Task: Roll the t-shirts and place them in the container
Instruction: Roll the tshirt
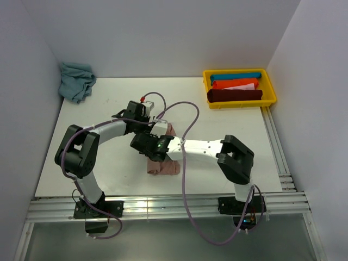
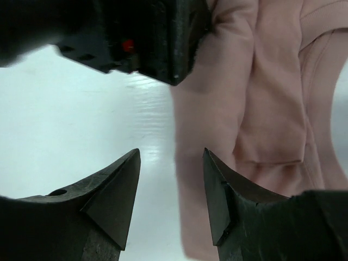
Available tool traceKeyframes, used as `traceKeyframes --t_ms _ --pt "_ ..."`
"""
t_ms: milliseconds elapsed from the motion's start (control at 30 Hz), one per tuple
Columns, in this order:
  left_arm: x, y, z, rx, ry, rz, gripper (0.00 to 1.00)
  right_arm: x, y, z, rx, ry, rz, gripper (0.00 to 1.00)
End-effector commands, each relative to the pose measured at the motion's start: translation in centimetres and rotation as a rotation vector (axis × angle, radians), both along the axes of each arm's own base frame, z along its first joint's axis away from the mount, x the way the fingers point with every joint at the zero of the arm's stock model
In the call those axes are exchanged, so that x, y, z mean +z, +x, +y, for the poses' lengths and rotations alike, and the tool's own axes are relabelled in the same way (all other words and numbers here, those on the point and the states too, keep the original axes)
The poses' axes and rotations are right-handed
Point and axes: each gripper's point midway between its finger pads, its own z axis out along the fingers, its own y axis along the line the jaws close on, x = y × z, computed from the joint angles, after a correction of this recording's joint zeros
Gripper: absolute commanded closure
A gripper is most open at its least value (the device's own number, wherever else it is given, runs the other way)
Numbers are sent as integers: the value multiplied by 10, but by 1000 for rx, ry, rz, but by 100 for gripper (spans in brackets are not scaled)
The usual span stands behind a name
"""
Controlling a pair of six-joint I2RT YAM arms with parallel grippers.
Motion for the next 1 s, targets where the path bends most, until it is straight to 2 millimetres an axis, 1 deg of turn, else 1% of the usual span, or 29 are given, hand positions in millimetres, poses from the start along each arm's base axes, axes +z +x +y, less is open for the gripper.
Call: traceKeyframes --t_ms 0,67,100,133,200,367,500,633,733,800,833,967 --pt "-18 -4 12 3 85 28 7 -21 8 -16 3 -172 -19 43" --pt "-18 -5 12 0 85 33 7 -26 10 -17 -7 -206 -12 43" --pt "-18 -4 12 2 85 31 7 -35 9 -20 -13 -238 -2 43" --pt "-17 -4 11 1 85 28 7 -37 8 -25 -20 -266 3 43" --pt "-17 -4 11 1 83 29 7 -45 6 -27 -26 -289 14 43" --pt "-16 -3 10 0 75 28 5 -63 -6 -30 -5 -341 54 41" --pt "-9 -3 6 -10 56 15 3 -81 -17 -31 23 -374 100 41" --pt "0 1 7 3 45 -15 1 -94 -23 -31 41 -403 129 40" --pt "8 3 8 12 31 -37 1 -106 -28 -33 50 -419 158 39" --pt "14 6 9 18 16 -46 1 -110 -30 -33 55 -423 168 39" --pt "21 9 11 26 -2 -61 1 -112 -30 -33 57 -421 172 39" --pt "36 15 16 41 -56 -80 1 -118 -33 -31 76 -414 188 41"
